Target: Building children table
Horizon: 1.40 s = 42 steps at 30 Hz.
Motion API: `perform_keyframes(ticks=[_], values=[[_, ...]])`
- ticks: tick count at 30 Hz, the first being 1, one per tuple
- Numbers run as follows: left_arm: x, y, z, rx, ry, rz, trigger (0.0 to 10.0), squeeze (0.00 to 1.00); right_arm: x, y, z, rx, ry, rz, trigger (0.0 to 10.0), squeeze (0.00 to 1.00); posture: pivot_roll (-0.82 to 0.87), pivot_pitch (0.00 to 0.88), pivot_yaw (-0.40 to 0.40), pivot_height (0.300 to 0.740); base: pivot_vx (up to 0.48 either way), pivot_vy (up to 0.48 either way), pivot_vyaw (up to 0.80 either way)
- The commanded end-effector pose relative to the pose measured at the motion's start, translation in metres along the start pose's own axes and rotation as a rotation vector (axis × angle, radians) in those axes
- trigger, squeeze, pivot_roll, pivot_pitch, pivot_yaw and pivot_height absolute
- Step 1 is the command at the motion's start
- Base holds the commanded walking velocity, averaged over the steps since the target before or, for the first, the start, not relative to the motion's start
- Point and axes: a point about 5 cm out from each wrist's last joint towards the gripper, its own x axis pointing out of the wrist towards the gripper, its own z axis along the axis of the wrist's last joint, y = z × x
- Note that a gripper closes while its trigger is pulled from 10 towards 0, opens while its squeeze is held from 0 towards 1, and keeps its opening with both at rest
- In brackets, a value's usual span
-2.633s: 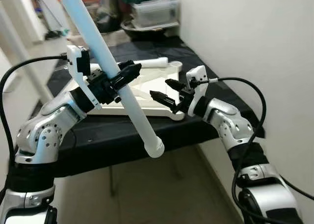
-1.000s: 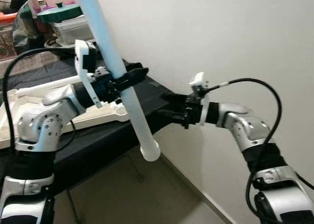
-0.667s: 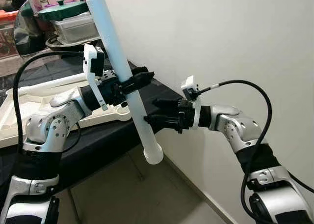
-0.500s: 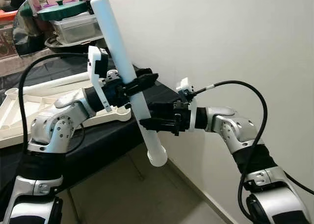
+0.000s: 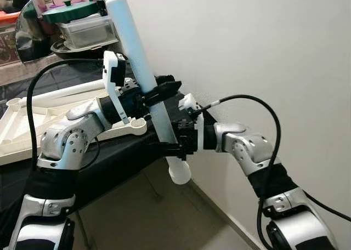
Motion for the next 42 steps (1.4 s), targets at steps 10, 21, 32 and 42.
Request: perform_keyframes(ticks=[10, 21, 32, 42], values=[[0.003, 0.0, -0.001, 0.005, -0.006, 0.004, 10.0, 0.0, 0.014, -0.001, 0.001, 0.003, 0.017, -0.033, 10.0, 0.0, -0.04, 0.0, 0.041, 0.74, 0.0, 0.0, 0.0], [0.003, 0.0, -0.003, 0.0, -0.005, 0.01, 10.0, 0.0, 0.015, -0.004, 0.006, -0.011, 0.002, -0.068, 10.0, 0.0, -0.04, 0.0, 0.041, 0.74, 0.0, 0.0, 0.0], [0.002, 0.0, -0.004, 0.0, -0.008, 0.015, 10.0, 0.0, 0.016, -0.006, 0.008, -0.051, 0.0, -0.091, 10.0, 0.0, -0.05, 0.0, 0.036, 0.74, 0.0, 0.0, 0.0], [0.004, 0.0, -0.007, -0.003, -0.008, 0.014, 10.0, 0.0, 0.024, 0.001, 0.009, -0.067, 0.013, -0.064, 10.0, 0.0, -0.05, 0.0, 0.036, 0.74, 0.0, 0.0, 0.0]])
